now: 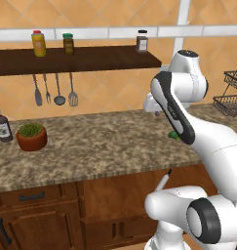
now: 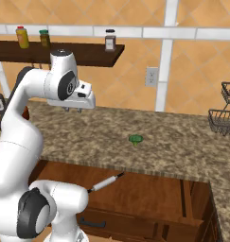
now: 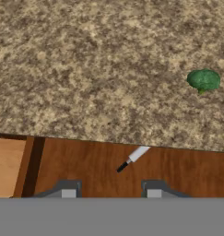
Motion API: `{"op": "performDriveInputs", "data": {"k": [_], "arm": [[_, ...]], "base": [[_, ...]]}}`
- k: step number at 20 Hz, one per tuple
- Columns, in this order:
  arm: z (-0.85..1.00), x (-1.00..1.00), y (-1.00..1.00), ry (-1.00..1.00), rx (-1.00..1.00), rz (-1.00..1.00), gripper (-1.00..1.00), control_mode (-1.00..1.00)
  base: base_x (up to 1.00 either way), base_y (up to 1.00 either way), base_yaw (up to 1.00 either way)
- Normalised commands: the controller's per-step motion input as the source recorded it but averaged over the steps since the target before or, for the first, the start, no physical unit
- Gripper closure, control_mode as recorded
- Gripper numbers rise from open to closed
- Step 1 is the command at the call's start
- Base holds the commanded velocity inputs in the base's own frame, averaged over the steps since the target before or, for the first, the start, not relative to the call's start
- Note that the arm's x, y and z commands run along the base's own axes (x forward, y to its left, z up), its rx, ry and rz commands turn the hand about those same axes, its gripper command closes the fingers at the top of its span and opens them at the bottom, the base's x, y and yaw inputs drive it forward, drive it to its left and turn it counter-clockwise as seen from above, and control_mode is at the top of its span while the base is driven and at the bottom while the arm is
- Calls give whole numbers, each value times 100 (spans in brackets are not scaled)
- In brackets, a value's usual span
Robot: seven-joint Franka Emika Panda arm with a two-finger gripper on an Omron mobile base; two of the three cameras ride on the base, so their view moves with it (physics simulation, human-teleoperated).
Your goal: Pick the rolling pin from the drawer and place it on the counter.
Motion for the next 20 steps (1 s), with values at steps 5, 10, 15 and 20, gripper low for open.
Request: {"op": "performDriveInputs", "data": {"k": [5,10,15,20], "arm": [[0,-12,0,0,0,0,-100,-100],[0,-3,0,0,0,0,-100,100],[0,0,0,0,0,0,-100,100],[0,0,0,0,0,0,-100,100]], "base": [[0,0,0],[0,26,0],[0,75,0],[0,95,0]]}}
